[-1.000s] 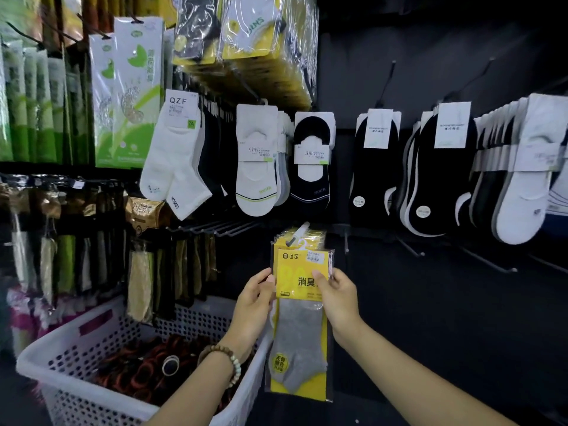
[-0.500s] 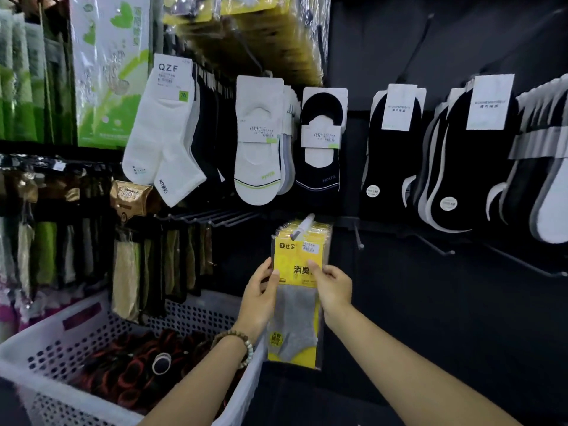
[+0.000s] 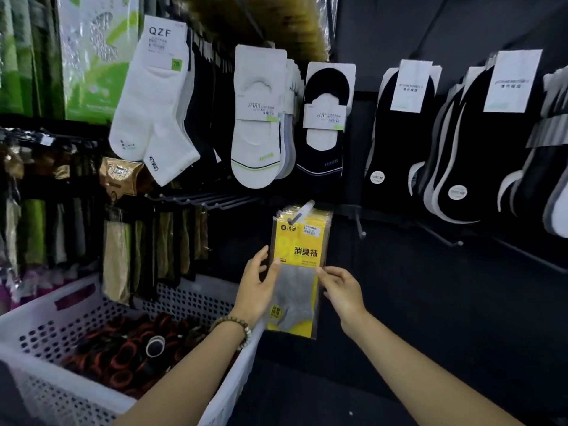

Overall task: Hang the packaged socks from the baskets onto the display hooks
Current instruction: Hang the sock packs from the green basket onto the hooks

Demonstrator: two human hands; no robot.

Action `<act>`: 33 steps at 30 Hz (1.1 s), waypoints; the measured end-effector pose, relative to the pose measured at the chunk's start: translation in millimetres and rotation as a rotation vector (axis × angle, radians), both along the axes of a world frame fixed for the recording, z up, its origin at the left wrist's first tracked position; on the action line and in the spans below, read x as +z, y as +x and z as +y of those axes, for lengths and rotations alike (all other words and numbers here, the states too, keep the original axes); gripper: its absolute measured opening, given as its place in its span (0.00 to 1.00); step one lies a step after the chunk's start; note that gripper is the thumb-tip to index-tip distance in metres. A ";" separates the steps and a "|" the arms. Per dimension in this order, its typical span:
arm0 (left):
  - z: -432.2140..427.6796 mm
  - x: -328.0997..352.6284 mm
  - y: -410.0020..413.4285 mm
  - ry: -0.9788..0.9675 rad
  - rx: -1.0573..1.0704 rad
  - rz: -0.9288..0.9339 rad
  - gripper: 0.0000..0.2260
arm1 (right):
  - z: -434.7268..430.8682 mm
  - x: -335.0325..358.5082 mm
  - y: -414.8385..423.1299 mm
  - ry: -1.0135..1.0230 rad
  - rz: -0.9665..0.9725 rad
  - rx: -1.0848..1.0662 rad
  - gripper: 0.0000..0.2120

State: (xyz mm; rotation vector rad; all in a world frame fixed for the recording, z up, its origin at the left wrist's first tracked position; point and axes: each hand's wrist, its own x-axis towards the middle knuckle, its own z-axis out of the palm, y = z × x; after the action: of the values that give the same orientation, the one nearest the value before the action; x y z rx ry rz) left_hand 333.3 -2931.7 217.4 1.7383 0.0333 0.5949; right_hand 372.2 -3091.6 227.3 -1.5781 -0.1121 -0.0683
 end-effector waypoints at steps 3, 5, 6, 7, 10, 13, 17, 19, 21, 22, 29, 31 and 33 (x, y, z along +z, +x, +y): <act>-2.6 -9.3 -30.1 0.077 0.000 0.024 0.24 | -24.7 -5.9 -25.7 -0.093 -0.043 0.062 0.18; -6.2 -18.4 -55.9 0.168 -0.016 0.024 0.23 | -44.6 -12.4 -46.0 -0.184 -0.077 0.096 0.19; -8.8 -24.0 -69.9 0.214 -0.032 0.027 0.24 | -55.9 -18.3 -57.2 -0.226 -0.092 0.115 0.19; -12.2 -31.2 -85.0 0.248 -0.048 0.037 0.24 | -68.7 -26.5 -70.6 -0.264 -0.097 0.135 0.19; -27.7 -63.2 -125.6 0.322 -0.083 0.093 0.21 | -108.2 -64.1 -108.6 -0.366 -0.053 0.188 0.18; -54.1 -111.3 -155.9 0.334 -0.074 0.226 0.20 | -150.8 -119.8 -144.4 -0.434 0.078 0.181 0.17; -103.2 -183.8 -192.7 0.211 -0.212 0.469 0.20 | -204.5 -204.4 -193.1 -0.519 0.289 0.103 0.18; -126.4 -217.0 -209.2 0.153 -0.223 0.582 0.18 | -228.4 -244.2 -215.6 -0.539 0.406 0.039 0.18; -143.7 -247.4 -223.0 0.159 -0.242 0.668 0.18 | -250.1 -278.7 -235.3 -0.572 0.493 0.007 0.18; -148.6 -260.7 -229.8 0.165 -0.250 0.723 0.19 | -258.2 -291.0 -243.4 -0.593 0.535 0.008 0.18; -163.7 -333.4 -254.7 0.121 -0.232 1.120 0.26 | -286.0 -341.0 -254.4 -0.630 0.632 0.095 0.27; -165.6 -344.9 -252.6 0.121 -0.236 1.182 0.26 | -283.3 -347.4 -250.4 -0.615 0.639 0.107 0.27; -167.6 -354.0 -251.8 0.117 -0.252 1.209 0.26 | -279.2 -352.6 -249.1 -0.649 0.630 0.105 0.26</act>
State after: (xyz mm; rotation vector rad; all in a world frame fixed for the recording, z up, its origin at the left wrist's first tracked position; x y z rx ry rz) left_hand 81.5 -3099.4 -136.5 1.9385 0.6173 -0.7034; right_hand 123.1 -3370.8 -125.3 -2.1600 0.3067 0.5989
